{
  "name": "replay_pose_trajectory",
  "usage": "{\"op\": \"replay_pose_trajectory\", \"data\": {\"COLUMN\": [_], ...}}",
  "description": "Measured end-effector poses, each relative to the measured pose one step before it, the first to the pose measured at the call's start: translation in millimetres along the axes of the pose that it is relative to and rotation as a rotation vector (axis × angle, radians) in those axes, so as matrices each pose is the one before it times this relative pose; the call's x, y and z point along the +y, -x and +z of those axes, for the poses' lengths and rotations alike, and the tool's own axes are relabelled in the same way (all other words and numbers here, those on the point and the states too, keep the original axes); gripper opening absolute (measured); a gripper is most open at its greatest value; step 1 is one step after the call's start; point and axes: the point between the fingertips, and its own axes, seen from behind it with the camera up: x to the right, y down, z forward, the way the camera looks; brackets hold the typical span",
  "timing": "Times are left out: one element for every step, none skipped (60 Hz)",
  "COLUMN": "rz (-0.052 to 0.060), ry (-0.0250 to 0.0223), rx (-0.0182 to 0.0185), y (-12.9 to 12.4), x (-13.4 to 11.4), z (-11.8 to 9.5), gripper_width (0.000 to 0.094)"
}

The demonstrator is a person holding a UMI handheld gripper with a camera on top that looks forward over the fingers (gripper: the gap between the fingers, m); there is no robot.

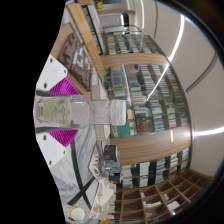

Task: Pour water

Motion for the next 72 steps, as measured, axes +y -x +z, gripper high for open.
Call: {"op": "replay_pose_trajectory", "data": {"rz": [0.027,0.0317,0.0389,0.0437,0.0452,0.0445,0.0432,0.0451,0.0419,0.0416,0.0424,0.0449,0.0465,0.0478,0.0494,0.0533,0.0568,0.0641,0.0672,0.0683,0.0695,0.0689,0.0658,0.0631,0.0587,0.0556,0.0513,0.0496,0.0472,0.0457,0.0417,0.0382,0.0299,0.0343,0.039,0.0323,0.0306,0.028,0.0252,0.0218,0.0198,0.0197,0.0153,0.0193,0.0183,0.0161,0.0133,0.0108,0.0138,-0.001,0.0023,0.0,0.0005,0.0009,0.002,0.0029,-0.0001,-0.0045,-0.0046,-0.0092,-0.0149,-0.0217,-0.0218,-0.0411,-0.0334,-0.0532,-0.0527,-0.0561,-0.0587,-0.0527,-0.061,-0.0615], "ry": [-0.00937,-0.00846,-0.01126,-0.01315,-0.01192,-0.00826,-0.00646,-0.00772,-0.0099,-0.00806,-0.00755,-0.00685,-0.00722,-0.00572,-0.00604,-0.00604,-0.00745,-0.00572,-0.00516,-0.00625,-0.00874,-0.01017,-0.01146,-0.0115,-0.01381,-0.01572,-0.01575,-0.01432,-0.01227,-0.01375,-0.01504,-0.01391,-0.01474,-0.01041,-0.00872,-0.01319,-0.01289,-0.01098,-0.0099,-0.01052,-0.01132,-0.01167,-0.01186,-0.00939,-0.00917,-0.00834,-0.00604,-0.00467,-0.00025,-0.00744,-0.00263,-0.00067,0.00156,0.00184,0.00183,0.00223,0.00291,0.00405,0.00496,0.00469,0.00591,0.0068,0.00931,0.00624,0.01104,0.00686,0.0097,0.008,0.00702,0.00955,0.00487,0.00196], "rx": [-0.01345,-0.01368,-0.01435,-0.01595,-0.01828,-0.01812,-0.0197,-0.02093,-0.02104,-0.01883,-0.01852,-0.01804,-0.01681,-0.01537,-0.0182,-0.01975,-0.02037,-0.02964,-0.02689,-0.02101,-0.02261,-0.02176,-0.01985,-0.01691,-0.01855,-0.01322,-0.01225,-0.01138,-0.01518,-0.01257,-0.00803,-0.00222,-0.0006,-0.00336,-0.00531,-0.00134,0.00115,0.0021,0.00125,0.00046,0.00167,0.0035,0.00139,0.00001,-0.00166,-0.00226,-0.00137,0.00073,0.00302,0.00518,0.00527,0.00383,0.00172,0.00126,0.00224,0.00253,0.00113,-0.0026,-0.00107,0.00117,0.00273,0.00316,0.0024,0.00313,0.00072,0.00698,0.0054,0.00428,0.00268,-0.00292,-0.00067,-0.00354], "y": [0.27,0.05,0.18,0.41,1.47,3.96,3.72,1.24,-1.63,0.43,0.29,0.25,0.63,3.23,0.54,1.52,5.39,-5.88,2.63,8.47,0.86,0.5,0.45,0.02,-6.26,-1.16,-1.25,4.29,-1.02,-1.05,-2.12,0.09,-8.28,-2.54,2.13,-3.11,-3.78,-3.78,-4.03,-3.53,-3.77,-0.72,-5.93,-1.68,-0.88,-0.78,-0.59,-0.81,0.22,-2.45,-1.01,-0.46,0.14,0.3,0.62,1.85,1.45,0.34,2.41,2.7,2.97,3.64,7.28,2.64,6.87,2.63,7.61,8.08,8.86,15.79,9.34,9.77], "x": [-8.18,-8.18,-9.25,-9.69,-9.71,-9.85,-9.05,-9.17,-8.87,-9.26,-9.13,-8.84,-8.75,-9.13,-8.34,-8.33,-4.65,-10.58,-8.33,-5.71,-9.28,-10.33,-8.86,-8.4,-13.18,-10.55,-10.47,-6.11,-9.76,-9.94,-10.2,-9.72,-7.74,-7.78,-8.89,-8.46,-8.36,-7.2,-7.06,-7.06,-6.9,-2.35,-8.57,-5.6,-4.55,-4.26,-3.18,-2.73,0.87,-5.04,-1.03,-0.61,0.2,0.0,0.5,3.9,1.22,-2.93,1.41,1.81,2.3,2.59,10.67,-4.97,11.14,-4.88,0.37,0.49,-0.6,6.26,-2.5,-3.52], "z": [-3.45,-3.93,-3.89,-3.83,-3.91,-3.1,-1.97,-4.27,-3.86,-4.15,-3.71,-3.6,-3.88,-3.64,-3.5,-3.58,-3.3,0.5,-3.54,-6.7,-3.34,-3.64,-3.46,-3.5,-0.88,-3.63,-3.58,-6.24,-3.15,-3.42,-3.43,-4.79,3.99,-3.11,-9.59,-2.43,-2.51,-2.45,-2.69,-2.49,-2.16,-8.34,10.58,-1.45,-1.84,-1.45,-1.84,-1.37,-19.95,19.48,-1.81,-1.34,-1.36,-0.85,-0.89,-4.96,-0.05,7.42,-0.26,0.0,-0.17,0.17,-20.63,21.89,-18.24,21.32,2.65,2.4,2.58,-17.8,2.64,2.47], "gripper_width": [0.041,0.041,0.041,0.041,0.0408,0.0408,0.0407,0.0407,0.0407,0.0408,0.0408,0.0407,0.0407,0.0407,0.0407,0.0408,0.0407,0.0408,0.0408,0.0406,0.0406,0.0404,0.0404,0.0404,0.0403,0.0403,0.0403,0.0404,0.0401,0.0403,0.0406,0.0403,0.0404,0.0406,0.0404,0.0408,0.0407,0.0408,0.0409,0.0407,0.0407,0.0407,0.041,0.0409,0.0409,0.0407,0.0406,0.0409,0.0408,0.0407,0.0408,0.0407,0.0408,0.0406,0.0406,0.0404,0.0406,0.0405,0.0406,0.0406,0.0407,0.0406,0.0404,0.0405,0.0405,0.0405,0.0404,0.0404,0.0404,0.0405,0.0404,0.0405]}}
